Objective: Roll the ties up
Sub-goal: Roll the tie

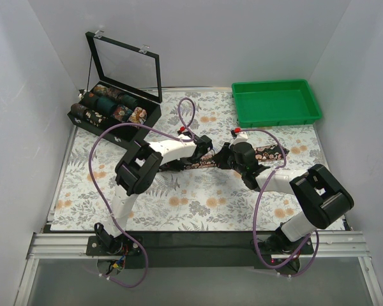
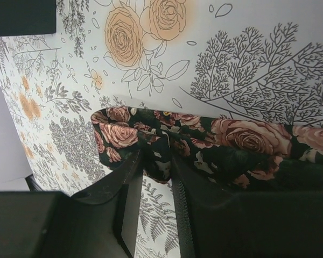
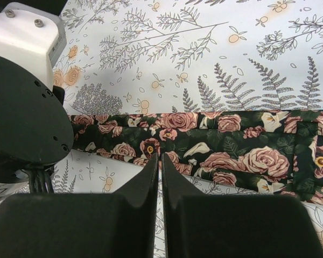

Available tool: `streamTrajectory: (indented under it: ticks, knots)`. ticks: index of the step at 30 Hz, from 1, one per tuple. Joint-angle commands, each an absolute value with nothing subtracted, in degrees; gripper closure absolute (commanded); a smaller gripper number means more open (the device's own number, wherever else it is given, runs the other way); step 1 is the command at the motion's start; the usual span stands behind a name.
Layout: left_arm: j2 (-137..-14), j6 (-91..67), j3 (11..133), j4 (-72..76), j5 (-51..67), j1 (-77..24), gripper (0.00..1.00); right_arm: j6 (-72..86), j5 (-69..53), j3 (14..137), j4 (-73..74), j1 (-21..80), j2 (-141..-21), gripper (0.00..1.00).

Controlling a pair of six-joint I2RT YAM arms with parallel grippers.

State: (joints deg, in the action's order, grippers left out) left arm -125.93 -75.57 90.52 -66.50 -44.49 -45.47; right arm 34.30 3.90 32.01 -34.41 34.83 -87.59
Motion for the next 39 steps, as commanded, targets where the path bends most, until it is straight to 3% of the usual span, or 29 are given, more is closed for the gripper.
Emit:
streamTrajectory:
  ticks: [1, 28, 34, 39]
  knots:
    - [-124.2, -73.3, 89.3, -59.0, -38.3, -44.8, 0.73, 34.4, 4.0, 31.9, -36.7, 34.5, -87.7, 0.9]
    - [-115.7, -70.0, 74.4, -39.6, -8.6, -37.8, 0.67, 35.6, 3.0, 31.5, -36.8, 34.4, -86.7, 0.9]
    - [-113.4, -71.1, 74.8, -39.8, -11.9, -37.6, 0.67, 35.5, 1.9, 31.7, -36.8, 34.4, -86.7, 0.9]
    - [-110.0, -71.5, 76.5, -41.4, -16.2, -37.7, 0.6, 35.2, 0.4, 32.5, -37.2, 34.4, -86.9, 0.9]
